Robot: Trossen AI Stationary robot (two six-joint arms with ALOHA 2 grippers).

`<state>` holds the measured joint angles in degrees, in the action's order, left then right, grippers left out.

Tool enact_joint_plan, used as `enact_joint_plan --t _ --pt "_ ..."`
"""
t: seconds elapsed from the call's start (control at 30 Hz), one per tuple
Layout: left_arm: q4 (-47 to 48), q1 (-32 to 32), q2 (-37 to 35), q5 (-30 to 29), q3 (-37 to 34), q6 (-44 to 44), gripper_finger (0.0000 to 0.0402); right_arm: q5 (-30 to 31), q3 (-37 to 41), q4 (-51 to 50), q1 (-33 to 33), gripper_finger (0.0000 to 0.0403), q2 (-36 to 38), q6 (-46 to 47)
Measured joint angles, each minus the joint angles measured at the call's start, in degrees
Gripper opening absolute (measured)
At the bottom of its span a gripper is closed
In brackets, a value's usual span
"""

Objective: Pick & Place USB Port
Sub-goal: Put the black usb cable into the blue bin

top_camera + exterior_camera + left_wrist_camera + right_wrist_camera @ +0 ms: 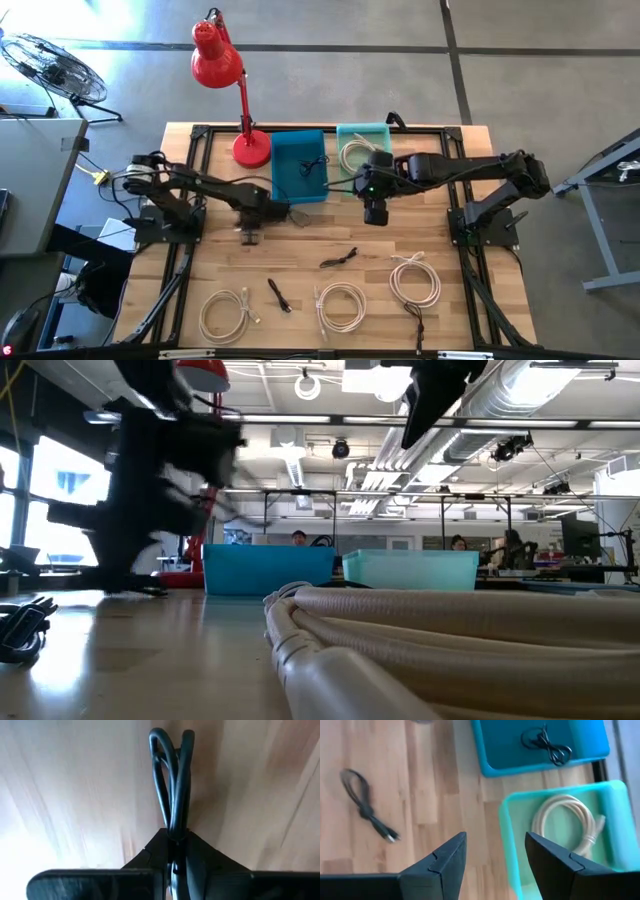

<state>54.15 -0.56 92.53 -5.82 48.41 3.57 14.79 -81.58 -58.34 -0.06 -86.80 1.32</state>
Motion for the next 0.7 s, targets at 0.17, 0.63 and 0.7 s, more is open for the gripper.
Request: enact_joint_plan --t 0.17,0.63,0.7 --pt "10.9 -5.6 -6.1 -4.0 5.0 6.3 0.0031 5.4 0.0 -4.6 1.2 0.0195 0.0 3.1" --pt "1.5 -12.8 -25.7 -26.4 20.4 -4.1 0.0031 9.4 0.0 -7.9 2.1 0.0195 0.0 6.9" --pt "-3.8 -11.2 -27.2 -25.9 20.2 -10.9 0.0031 10.6 0.0 -9.8 2.1 0.0195 0.0 8.7"
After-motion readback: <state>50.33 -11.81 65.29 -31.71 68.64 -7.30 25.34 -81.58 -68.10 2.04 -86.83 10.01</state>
